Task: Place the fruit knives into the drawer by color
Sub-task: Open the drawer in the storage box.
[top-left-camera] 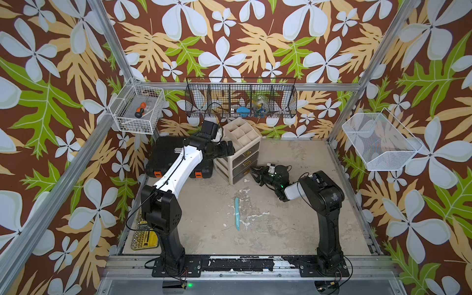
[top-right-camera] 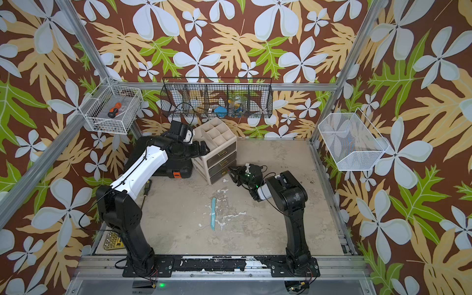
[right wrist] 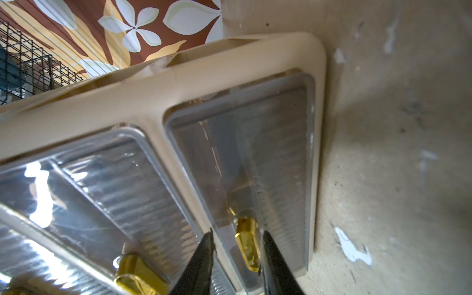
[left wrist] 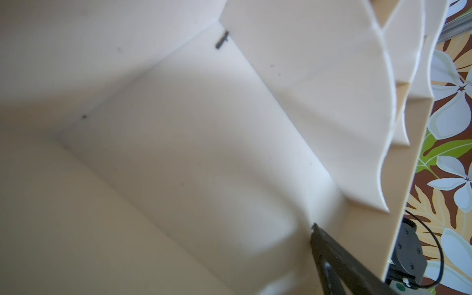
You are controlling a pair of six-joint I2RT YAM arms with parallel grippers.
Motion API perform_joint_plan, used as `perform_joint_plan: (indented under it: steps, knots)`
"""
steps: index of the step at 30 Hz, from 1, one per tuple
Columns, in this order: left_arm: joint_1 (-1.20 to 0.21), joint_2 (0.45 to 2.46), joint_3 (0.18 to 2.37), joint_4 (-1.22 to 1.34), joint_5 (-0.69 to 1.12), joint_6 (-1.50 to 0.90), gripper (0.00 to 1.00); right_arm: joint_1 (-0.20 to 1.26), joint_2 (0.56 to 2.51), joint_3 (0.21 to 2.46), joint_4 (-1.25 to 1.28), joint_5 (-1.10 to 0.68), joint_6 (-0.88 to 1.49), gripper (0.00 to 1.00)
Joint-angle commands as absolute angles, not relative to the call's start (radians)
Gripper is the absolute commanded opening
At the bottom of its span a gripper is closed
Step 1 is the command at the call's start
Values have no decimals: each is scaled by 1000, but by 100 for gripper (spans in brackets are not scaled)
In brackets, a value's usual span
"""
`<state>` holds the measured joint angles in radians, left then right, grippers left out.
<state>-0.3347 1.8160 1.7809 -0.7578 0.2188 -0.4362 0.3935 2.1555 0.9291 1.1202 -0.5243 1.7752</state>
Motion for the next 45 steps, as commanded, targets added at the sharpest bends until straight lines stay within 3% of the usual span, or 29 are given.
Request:
perform_joint_plan:
  steps: [1,19,38,45]
  knots:
    - [-332,1823,1787,-764,224,-431,97,395,2153,927,1110,-534,1766,33]
    - [-329,1833,1786,-760,230,-431,97,420,2238,971,1231,-523,1810,30]
    - [-327,1833,1780,-759,229,-428,97,432,2317,960,1437,-451,1899,10]
    - [-325,1827,1778,-760,225,-428,97,432,2316,949,1447,-457,1901,6]
